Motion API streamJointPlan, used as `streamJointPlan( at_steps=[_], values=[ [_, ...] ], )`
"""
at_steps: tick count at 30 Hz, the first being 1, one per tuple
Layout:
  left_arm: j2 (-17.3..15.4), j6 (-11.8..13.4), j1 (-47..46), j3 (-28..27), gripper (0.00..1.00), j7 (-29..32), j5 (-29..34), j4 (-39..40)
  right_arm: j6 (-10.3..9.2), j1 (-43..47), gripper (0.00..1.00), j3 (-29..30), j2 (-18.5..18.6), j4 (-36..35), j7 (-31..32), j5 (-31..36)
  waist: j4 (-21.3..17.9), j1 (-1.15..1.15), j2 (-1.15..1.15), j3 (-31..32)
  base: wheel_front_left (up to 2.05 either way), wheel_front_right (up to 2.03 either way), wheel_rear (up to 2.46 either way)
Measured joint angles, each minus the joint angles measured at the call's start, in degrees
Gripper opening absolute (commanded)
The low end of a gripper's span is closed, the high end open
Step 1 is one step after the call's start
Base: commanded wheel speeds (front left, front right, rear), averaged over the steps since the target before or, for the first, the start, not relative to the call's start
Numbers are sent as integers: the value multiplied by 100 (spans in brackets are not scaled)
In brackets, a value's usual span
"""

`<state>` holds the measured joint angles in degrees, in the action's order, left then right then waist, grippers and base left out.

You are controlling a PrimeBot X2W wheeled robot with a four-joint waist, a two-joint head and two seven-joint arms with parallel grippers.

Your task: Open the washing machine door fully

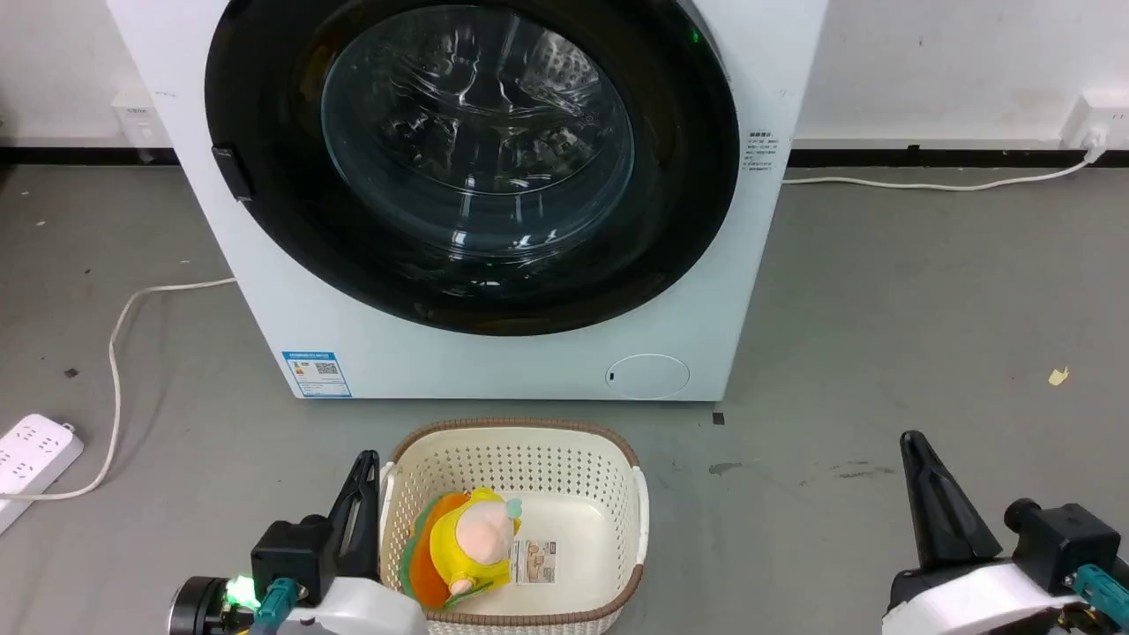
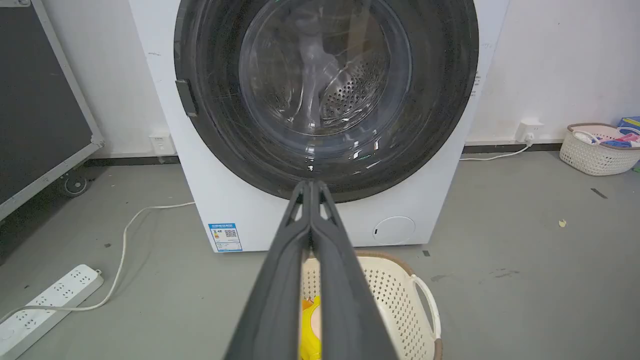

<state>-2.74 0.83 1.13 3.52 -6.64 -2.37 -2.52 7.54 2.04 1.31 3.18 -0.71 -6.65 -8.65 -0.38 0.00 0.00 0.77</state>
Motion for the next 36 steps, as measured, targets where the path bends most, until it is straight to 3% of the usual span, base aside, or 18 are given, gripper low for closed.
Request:
streamJointPlan(
  at_steps=[36],
  values=[
    [0,-33,-2,-122,0,264,77,86,0,-26,0,-52,-1,19,259,352,15,0,0,-31,0,0,0]
  ],
)
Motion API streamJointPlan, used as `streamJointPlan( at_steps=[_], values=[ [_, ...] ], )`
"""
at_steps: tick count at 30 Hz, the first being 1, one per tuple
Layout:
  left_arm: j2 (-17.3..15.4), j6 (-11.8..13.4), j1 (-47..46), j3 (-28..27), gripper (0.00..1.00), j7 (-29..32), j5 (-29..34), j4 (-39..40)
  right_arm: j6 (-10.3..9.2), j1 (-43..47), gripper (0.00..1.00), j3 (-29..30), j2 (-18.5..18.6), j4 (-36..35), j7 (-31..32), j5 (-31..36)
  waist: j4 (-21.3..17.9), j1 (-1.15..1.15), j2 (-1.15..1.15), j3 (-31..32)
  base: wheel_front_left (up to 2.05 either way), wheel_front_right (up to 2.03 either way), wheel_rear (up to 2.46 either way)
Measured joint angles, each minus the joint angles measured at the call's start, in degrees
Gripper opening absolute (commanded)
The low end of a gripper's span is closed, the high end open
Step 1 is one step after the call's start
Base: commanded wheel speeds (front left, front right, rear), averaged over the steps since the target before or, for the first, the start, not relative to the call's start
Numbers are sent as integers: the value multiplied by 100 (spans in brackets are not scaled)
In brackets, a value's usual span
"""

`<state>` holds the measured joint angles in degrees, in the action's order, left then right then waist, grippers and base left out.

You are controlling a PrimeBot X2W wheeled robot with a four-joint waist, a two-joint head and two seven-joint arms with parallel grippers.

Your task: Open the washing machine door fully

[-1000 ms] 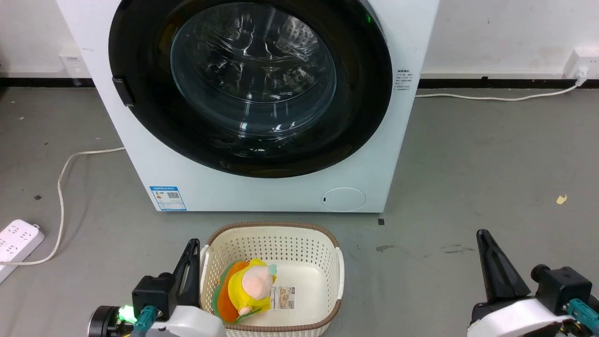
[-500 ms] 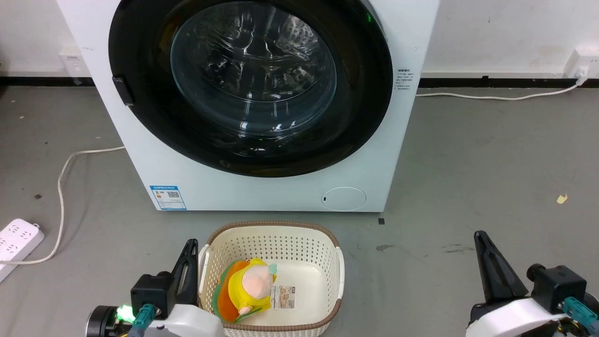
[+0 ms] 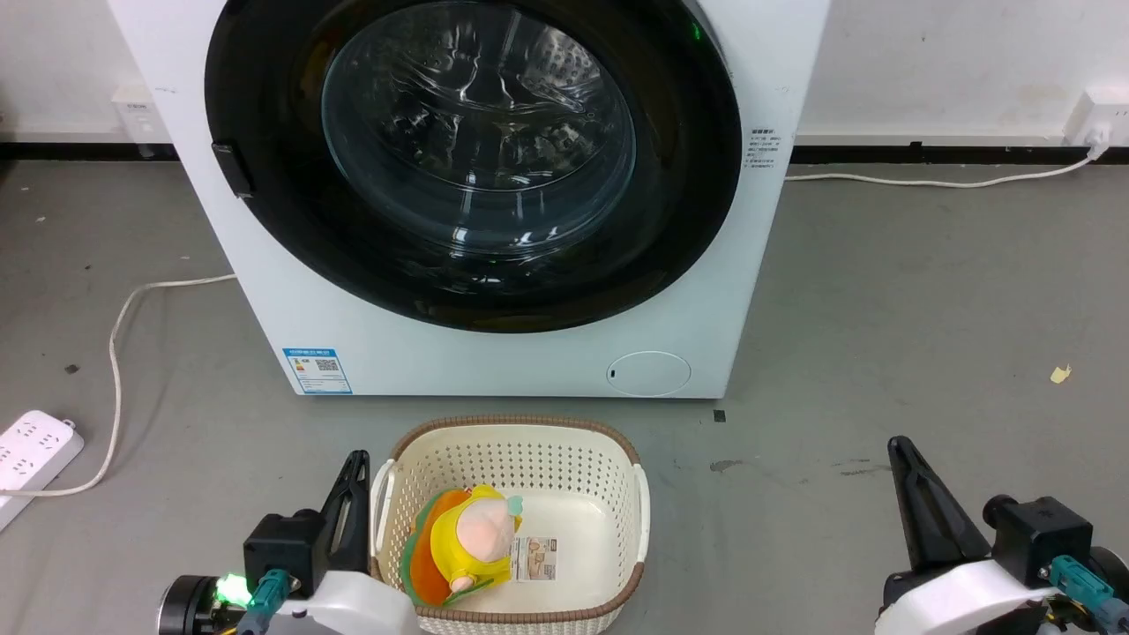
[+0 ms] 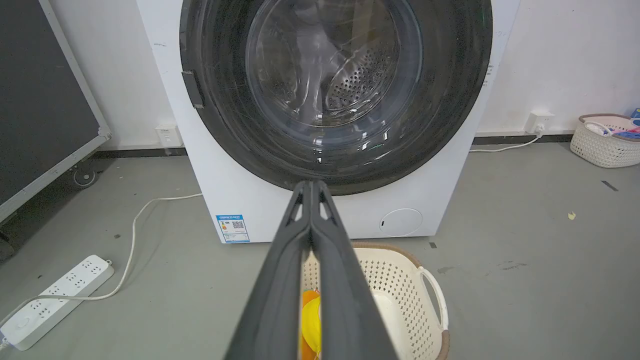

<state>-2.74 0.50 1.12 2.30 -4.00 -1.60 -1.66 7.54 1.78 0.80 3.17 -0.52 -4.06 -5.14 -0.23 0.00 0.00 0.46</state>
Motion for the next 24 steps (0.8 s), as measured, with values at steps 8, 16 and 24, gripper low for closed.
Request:
streamJointPlan(
  at_steps=[8,16,24],
  values=[
    [0,0,-1,-42,0,54,8,21,-1,-6,0,-10,0,4,54,60,3,0,0,-7,0,0,0],
    [-1,-1,-1,-82,0,105,45,36,-1,-27,0,-18,0,9,121,116,7,0,0,-14,0,0,0],
    [-1,-14,-3,-109,0,180,49,59,-1,-27,0,-30,0,14,179,179,10,0,0,-21,0,0,0]
  ],
)
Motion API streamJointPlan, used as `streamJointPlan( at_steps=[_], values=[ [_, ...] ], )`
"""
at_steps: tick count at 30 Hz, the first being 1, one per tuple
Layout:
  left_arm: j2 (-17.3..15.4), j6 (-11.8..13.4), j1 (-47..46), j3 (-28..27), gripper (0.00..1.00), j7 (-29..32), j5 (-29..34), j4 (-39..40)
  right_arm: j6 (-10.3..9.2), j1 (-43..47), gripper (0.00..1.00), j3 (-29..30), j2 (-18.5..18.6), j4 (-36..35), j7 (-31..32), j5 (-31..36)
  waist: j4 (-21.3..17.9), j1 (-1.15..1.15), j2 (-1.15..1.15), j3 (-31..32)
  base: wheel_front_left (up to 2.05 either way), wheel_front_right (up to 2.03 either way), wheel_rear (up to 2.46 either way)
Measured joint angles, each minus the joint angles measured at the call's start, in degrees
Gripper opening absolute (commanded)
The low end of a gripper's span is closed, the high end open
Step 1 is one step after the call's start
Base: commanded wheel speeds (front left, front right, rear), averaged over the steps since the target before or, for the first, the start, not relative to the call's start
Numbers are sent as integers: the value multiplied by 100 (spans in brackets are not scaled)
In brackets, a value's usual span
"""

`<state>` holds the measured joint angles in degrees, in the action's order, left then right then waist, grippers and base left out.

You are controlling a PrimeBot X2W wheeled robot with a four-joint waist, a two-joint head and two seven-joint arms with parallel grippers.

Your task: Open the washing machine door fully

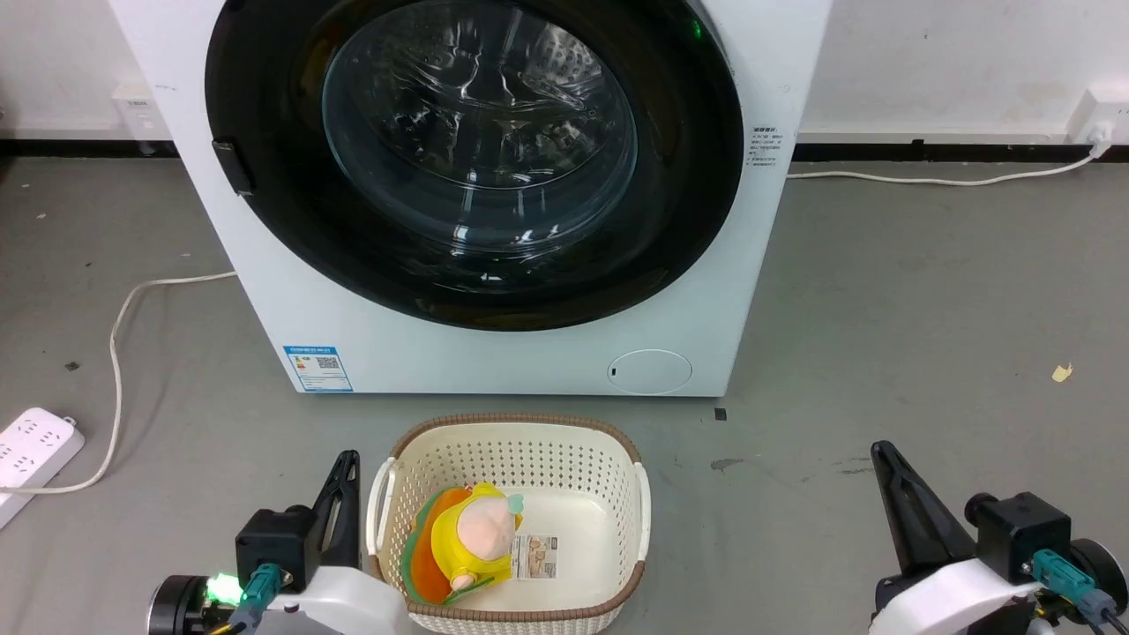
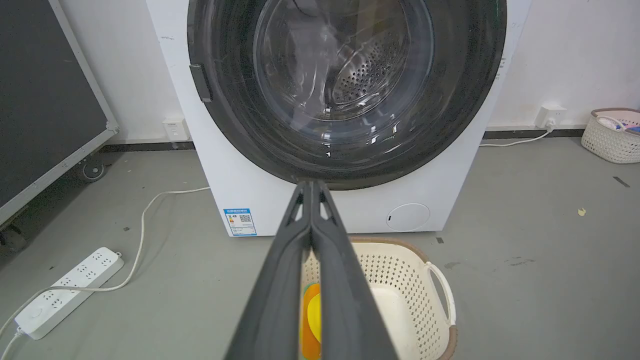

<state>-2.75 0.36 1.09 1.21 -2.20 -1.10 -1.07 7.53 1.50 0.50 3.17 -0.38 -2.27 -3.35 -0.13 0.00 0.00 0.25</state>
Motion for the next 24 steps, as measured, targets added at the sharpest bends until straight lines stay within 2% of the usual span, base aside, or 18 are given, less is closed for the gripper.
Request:
streamJointPlan(
  at_steps=[2,3,24],
  values=[
    [0,0,-2,-5,0,15,0,4,0,-1,0,-3,0,1,16,33,1,0,0,-2,0,0,0],
    [0,0,-5,-11,100,19,-4,4,1,5,100,-5,0,1,16,48,2,0,0,-3,0,0,0],
    [2,-1,-5,60,100,-132,-59,-35,1,2,100,-1,1,7,-136,-36,10,0,0,-66,0,0,0]
  ],
)
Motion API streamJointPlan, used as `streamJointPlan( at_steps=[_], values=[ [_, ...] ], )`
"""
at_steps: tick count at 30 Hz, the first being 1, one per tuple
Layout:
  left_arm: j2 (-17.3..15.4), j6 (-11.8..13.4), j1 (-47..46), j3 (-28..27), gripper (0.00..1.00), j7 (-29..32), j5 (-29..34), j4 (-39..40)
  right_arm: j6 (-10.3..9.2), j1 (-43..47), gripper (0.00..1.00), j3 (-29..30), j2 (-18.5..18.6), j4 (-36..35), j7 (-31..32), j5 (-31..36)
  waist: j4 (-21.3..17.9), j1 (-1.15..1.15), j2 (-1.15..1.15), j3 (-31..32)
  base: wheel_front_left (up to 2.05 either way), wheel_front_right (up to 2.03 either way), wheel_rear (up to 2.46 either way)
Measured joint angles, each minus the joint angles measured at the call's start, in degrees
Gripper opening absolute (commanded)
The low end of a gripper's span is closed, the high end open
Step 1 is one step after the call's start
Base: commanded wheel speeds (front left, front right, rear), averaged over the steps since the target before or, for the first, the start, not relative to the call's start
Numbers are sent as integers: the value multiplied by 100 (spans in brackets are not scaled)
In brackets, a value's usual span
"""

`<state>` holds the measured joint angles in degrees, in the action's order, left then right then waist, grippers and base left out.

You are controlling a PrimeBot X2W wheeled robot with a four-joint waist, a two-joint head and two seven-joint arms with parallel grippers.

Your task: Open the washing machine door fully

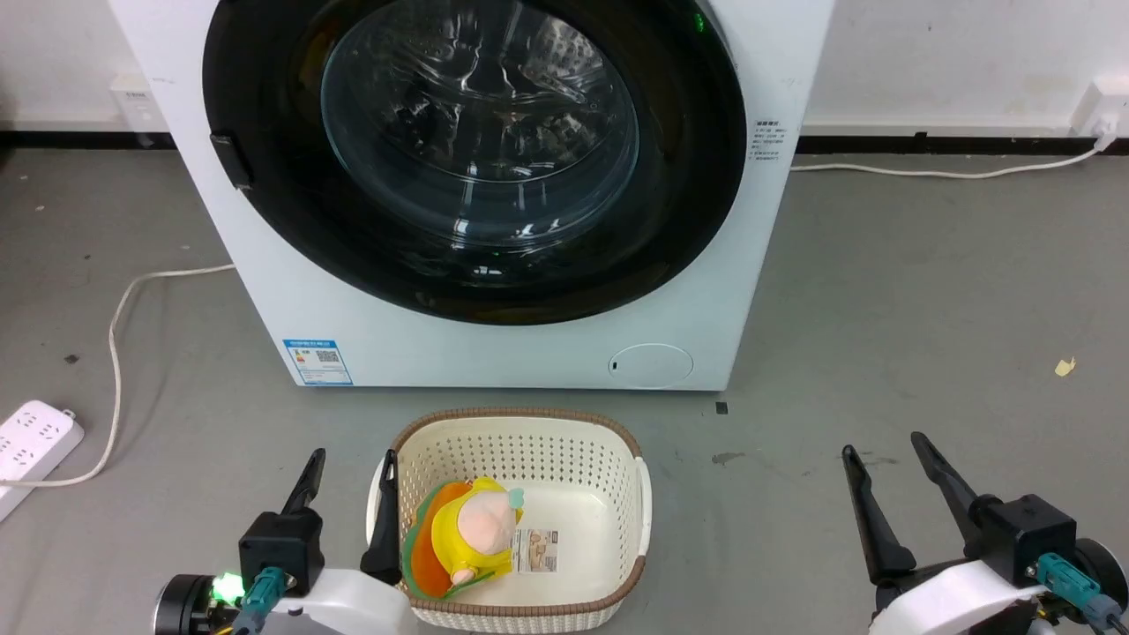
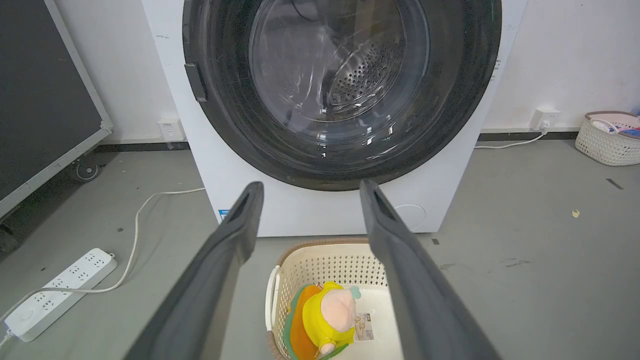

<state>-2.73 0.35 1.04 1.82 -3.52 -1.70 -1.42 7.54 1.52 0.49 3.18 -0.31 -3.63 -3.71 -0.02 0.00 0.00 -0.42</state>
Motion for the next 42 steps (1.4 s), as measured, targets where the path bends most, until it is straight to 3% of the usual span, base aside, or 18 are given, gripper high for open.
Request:
streamJointPlan(
  at_steps=[11,25,26,27,42],
  values=[
    [-1,-4,-99,65,100,-110,-10,10,0,-439,100,-91,148,65,-56,-214,50,0,0,-265,0,0,0],
    [-1,-54,-313,129,100,-250,-60,44,0,-1459,100,-45,279,307,120,-1049,187,1,0,-682,0,0,0],
    [-1,-54,-337,138,100,-260,-64,46,0,-1538,36,-21,278,346,149,-1114,201,1,0,-711,0,0,0],
    [-1,-54,-337,138,100,-260,-64,46,0,-1538,0,-21,278,346,149,-1114,201,1,0,-711,0,0,0],
    [-1,-60,-582,289,100,-417,-156,94,-1,-3134,0,588,171,1158,571,-1974,430,1,0,-1210,0,0,0]
  ],
)
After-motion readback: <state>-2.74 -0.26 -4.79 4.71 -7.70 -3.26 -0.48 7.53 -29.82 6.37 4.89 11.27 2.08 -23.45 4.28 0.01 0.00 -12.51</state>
